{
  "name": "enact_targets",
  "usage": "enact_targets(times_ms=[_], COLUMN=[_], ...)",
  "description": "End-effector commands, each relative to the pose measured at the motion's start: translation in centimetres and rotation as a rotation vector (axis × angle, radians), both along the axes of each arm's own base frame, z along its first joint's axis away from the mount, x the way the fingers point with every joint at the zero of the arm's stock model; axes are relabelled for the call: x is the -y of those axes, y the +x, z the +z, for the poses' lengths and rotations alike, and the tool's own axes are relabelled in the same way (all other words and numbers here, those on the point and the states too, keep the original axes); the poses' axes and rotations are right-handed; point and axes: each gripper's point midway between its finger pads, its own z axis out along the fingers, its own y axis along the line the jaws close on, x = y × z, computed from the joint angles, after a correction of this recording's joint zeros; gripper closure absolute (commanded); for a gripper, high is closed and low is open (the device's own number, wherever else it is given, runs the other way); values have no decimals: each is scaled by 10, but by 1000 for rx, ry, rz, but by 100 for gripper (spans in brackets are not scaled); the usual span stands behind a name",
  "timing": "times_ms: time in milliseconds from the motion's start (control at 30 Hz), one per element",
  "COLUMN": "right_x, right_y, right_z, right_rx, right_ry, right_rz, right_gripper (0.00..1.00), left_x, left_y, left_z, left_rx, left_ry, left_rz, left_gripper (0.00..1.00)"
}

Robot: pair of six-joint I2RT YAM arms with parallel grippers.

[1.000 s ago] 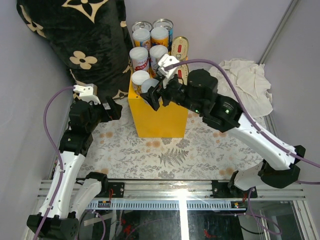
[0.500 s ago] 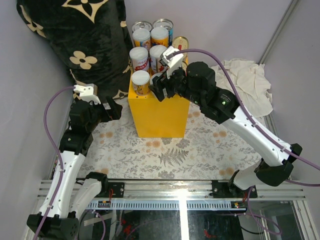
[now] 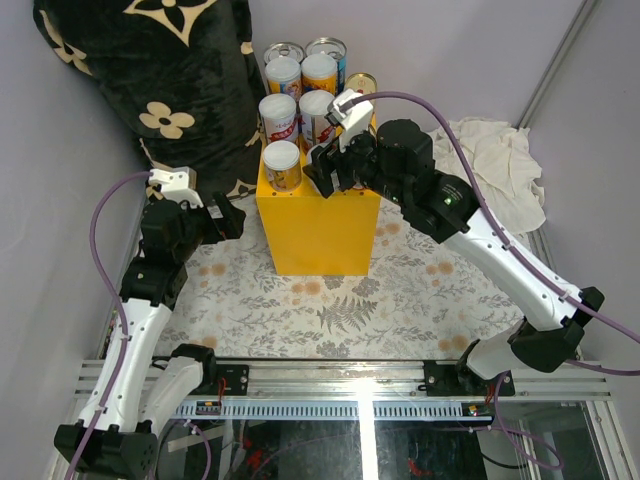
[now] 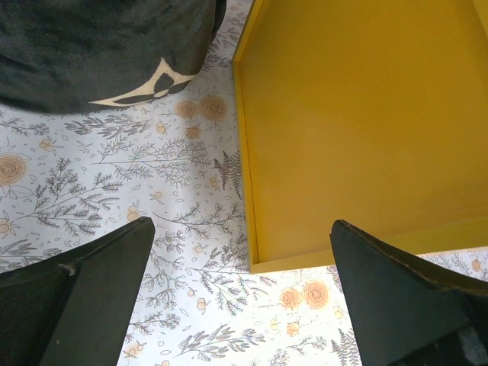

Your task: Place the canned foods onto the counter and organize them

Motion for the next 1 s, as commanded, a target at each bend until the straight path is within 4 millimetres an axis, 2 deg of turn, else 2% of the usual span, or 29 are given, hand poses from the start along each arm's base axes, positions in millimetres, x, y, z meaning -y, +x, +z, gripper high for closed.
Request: enact_targets(times_ms=[0, 400, 633, 833, 967], right_x=[1, 2, 1, 1, -1], right_y=[6, 14, 18, 22, 23], right_z=[43, 37, 35, 33, 33], right_rx=[91, 71, 67, 61, 57], right_ry=[128, 136, 132, 130, 134], right_rz=[4, 0, -3, -4, 1], right_gripper=[100, 100, 95, 88, 76], left_x=[-2, -2, -2, -2, -1], left_y=[5, 6, 6, 7, 7], left_z=[11, 9, 8, 7, 8], left_rx=[33, 29, 23, 21, 22], left_ry=[-5, -3, -2, 1, 0], left_rz=[7, 8, 7, 8, 5], left_gripper=[0, 0, 0, 0, 0])
